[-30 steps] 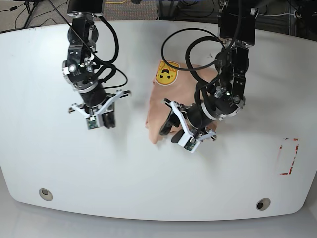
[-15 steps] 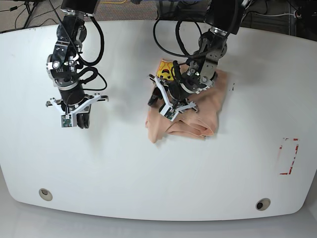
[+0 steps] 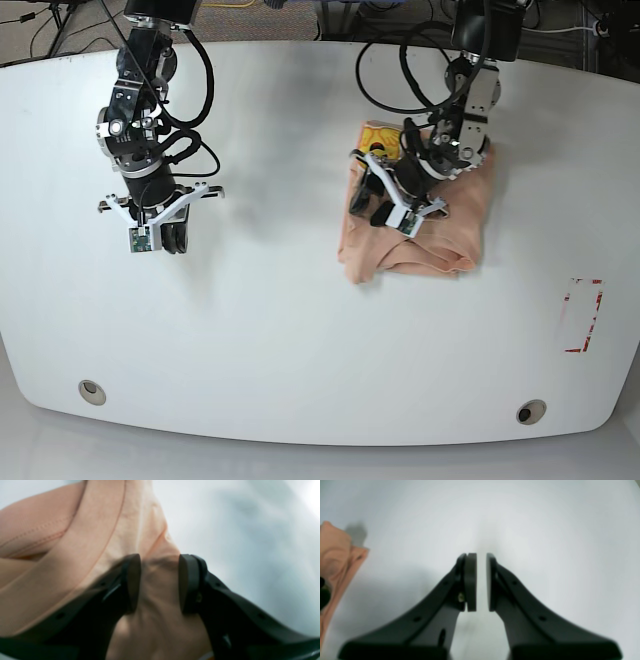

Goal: Layout the t-shirt on the table in an organized manner, then fold the t-shirt properly
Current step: 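Drag the folded peach shirt with the left gripper to the table's edge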

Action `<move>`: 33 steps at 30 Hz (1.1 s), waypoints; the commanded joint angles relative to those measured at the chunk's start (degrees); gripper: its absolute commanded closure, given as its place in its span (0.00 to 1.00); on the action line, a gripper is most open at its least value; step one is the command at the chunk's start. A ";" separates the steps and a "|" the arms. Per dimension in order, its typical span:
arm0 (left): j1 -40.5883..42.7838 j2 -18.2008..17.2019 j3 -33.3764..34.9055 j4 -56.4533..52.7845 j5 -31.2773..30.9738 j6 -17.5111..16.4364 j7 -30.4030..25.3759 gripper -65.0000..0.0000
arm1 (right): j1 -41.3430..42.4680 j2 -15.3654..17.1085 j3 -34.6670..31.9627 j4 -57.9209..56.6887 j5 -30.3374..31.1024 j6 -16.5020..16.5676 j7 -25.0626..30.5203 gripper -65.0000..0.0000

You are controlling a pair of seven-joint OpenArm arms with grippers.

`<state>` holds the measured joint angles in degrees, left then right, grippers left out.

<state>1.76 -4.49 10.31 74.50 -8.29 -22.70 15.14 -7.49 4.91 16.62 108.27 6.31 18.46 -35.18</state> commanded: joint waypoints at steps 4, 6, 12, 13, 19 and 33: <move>3.47 -6.28 -6.66 -0.87 3.33 -5.65 6.80 0.63 | 0.94 0.24 0.04 0.96 0.60 0.31 1.38 0.91; 4.00 -8.21 -9.12 -0.96 3.33 -8.64 7.59 0.63 | 0.94 0.24 0.04 0.96 0.60 0.31 1.38 0.91; 4.00 -12.96 -14.92 -1.05 3.33 -15.94 12.42 0.63 | 0.76 0.24 0.04 0.96 0.60 0.31 1.38 0.91; 4.00 -14.19 -16.42 -1.05 3.33 -17.17 12.86 0.63 | 0.58 0.24 -0.05 0.96 0.60 0.31 1.38 0.91; 3.82 -18.76 -19.58 -3.95 3.33 -17.30 12.95 0.63 | 0.50 0.06 -0.05 0.87 0.68 0.31 1.38 0.91; 4.09 -24.12 -27.49 -8.96 3.33 -17.30 12.86 0.63 | 0.41 0.06 -0.05 1.14 0.68 0.31 1.38 0.91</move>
<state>4.75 -27.11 -16.34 67.55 -11.03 -41.21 20.95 -7.70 4.60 16.45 108.22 6.37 18.87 -35.20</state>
